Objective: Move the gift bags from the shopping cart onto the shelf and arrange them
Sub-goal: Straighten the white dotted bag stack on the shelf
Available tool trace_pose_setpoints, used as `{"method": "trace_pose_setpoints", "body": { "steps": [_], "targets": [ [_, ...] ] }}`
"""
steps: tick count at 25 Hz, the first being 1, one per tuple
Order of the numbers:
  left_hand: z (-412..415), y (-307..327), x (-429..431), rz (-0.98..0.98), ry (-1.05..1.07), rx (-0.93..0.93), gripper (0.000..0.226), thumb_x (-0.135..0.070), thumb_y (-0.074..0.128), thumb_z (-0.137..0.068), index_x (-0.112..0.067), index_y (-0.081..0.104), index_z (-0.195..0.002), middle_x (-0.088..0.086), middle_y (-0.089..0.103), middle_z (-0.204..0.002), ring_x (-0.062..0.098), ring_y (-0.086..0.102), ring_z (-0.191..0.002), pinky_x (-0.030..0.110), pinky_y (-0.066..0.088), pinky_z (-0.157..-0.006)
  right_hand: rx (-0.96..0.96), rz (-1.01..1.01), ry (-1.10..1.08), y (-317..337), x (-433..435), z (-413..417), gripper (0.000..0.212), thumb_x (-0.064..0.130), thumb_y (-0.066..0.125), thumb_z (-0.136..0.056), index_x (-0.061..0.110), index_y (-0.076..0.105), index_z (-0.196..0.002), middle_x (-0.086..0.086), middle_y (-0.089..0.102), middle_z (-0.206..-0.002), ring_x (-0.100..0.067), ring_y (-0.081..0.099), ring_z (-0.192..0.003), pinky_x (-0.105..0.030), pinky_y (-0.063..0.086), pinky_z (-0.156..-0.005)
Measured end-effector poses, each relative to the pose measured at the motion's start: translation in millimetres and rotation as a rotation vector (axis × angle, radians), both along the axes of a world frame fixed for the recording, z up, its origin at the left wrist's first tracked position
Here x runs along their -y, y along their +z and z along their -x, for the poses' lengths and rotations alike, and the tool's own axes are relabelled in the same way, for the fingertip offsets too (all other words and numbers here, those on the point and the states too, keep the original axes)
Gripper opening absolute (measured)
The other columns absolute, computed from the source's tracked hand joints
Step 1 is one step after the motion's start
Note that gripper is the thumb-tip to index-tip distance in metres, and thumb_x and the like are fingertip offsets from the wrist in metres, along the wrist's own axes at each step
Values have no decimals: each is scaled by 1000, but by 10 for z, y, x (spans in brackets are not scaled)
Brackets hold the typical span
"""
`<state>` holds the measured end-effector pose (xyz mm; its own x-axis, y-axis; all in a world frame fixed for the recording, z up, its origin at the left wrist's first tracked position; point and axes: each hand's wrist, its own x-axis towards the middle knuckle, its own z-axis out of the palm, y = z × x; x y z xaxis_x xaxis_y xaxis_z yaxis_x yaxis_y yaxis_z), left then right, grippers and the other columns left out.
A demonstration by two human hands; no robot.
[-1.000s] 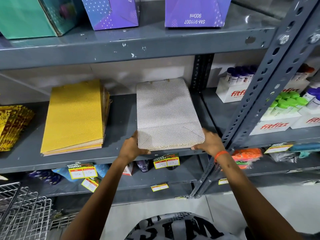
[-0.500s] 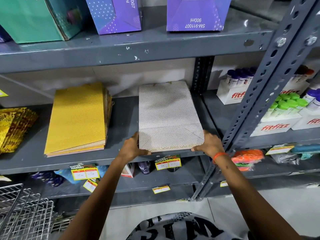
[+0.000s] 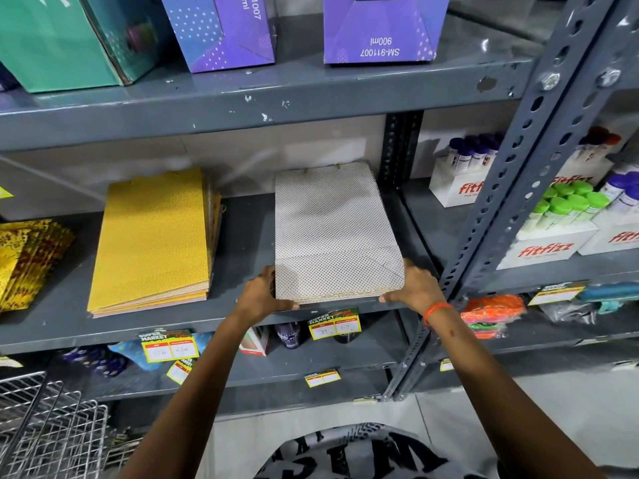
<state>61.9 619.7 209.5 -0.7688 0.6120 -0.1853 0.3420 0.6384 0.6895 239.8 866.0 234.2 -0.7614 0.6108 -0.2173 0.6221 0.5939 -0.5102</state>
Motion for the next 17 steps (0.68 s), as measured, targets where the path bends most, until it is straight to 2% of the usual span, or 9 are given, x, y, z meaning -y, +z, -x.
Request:
{"method": "trace_pose_setpoints", "body": {
  "steps": [4, 6, 10, 13, 17],
  "targets": [
    [25, 27, 68, -131, -40, 194, 88, -3, 85, -60, -7, 40, -136, 8, 56, -132, 28, 54, -124, 35, 46, -102, -73, 56, -31, -22, 17, -33, 73, 22, 84, -63, 9, 48, -125, -13, 65, -121, -30, 60, -111, -29, 47, -88],
    [44, 47, 97, -164, -51, 255, 86, 5, 82, -61, -5, 40, -136, 8, 55, -133, 29, 52, -127, 35, 44, -104, -100, 54, -51, -23, 38, -36, 71, 22, 83, -64, 10, 48, -125, -14, 66, -120, -31, 61, -110, -30, 48, -86],
    [43, 79, 84, -143, -82, 261, 87, 8, 80, -62, -6, 39, -138, 12, 53, -138, 28, 52, -127, 36, 43, -105, -107, 44, -56, -26, 56, -42, 70, 22, 82, -66, 8, 47, -124, -14, 66, -120, -32, 62, -109, -31, 48, -85],
    [46, 77, 91, -115, -112, 238, 88, 4, 81, -63, -7, 38, -139, 12, 52, -140, 27, 51, -128, 43, 41, -110, -108, 50, -38, -37, 53, -44, 69, 21, 81, -68, 6, 46, -125, -15, 64, -122, -31, 60, -112, -32, 48, -87],
    [41, 68, 84, -99, -108, 226, 89, 2, 80, -65, -10, 36, -141, 11, 51, -141, 28, 49, -130, 42, 39, -112, -106, 31, -45, -52, 52, -50, 69, 22, 81, -68, 7, 47, -126, -15, 64, -122, -32, 60, -112, -34, 49, -89]
  ]
}}
